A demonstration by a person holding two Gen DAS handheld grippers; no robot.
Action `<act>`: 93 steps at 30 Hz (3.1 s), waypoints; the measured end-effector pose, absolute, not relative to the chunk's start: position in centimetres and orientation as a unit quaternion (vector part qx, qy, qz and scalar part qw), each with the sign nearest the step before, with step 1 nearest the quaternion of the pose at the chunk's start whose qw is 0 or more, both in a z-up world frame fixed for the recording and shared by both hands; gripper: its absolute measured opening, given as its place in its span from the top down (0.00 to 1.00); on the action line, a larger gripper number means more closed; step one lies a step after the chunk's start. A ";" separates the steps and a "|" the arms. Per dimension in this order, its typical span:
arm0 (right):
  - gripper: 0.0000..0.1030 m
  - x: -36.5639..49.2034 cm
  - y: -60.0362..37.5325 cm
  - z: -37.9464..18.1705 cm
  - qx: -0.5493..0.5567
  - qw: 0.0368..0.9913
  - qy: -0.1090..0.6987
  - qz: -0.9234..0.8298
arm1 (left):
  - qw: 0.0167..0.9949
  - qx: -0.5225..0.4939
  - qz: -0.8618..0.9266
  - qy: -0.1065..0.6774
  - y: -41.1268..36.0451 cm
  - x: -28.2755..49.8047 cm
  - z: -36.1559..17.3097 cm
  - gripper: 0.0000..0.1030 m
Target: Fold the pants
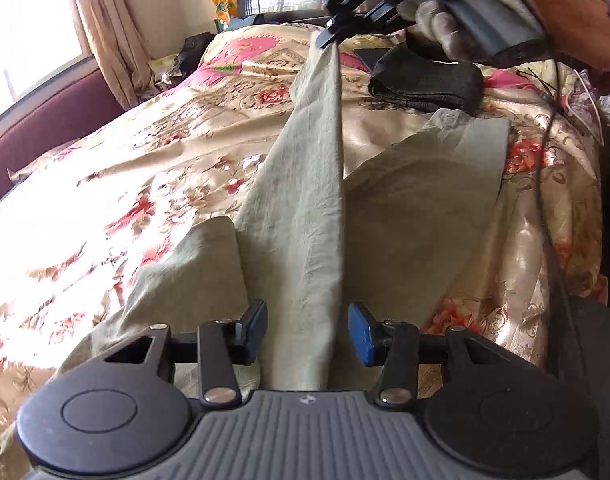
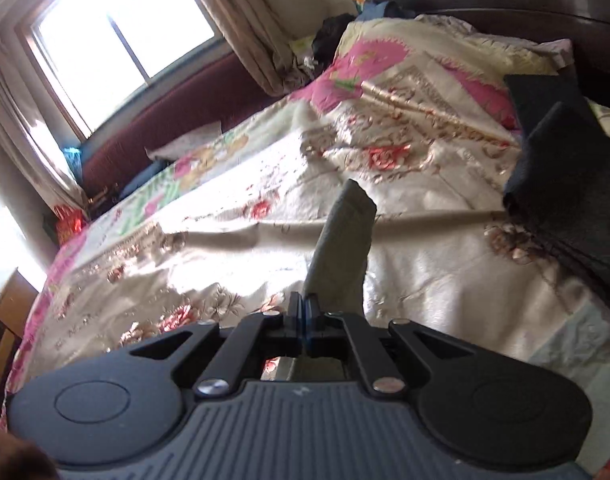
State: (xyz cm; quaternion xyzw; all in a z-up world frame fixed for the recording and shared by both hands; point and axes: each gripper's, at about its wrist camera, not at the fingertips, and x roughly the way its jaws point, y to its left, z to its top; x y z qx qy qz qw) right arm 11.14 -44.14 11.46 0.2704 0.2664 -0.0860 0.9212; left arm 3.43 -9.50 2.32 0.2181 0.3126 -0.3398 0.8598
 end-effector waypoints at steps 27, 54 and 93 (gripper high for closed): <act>0.96 2.8 -55.5 -3.3 0.495 0.819 0.231 -0.177 | 0.801 0.350 -0.364 0.322 -19.2 2.4 -1.7 0.43; 0.94 -0.4 -57.7 -2.1 0.431 0.844 0.238 -0.211 | 0.772 0.383 -0.395 0.319 -20.5 0.1 -2.1 0.56; 0.91 -4.3 -53.8 -3.9 0.496 0.829 0.201 -0.163 | 0.848 0.291 -0.299 0.326 -9.1 1.9 1.6 0.38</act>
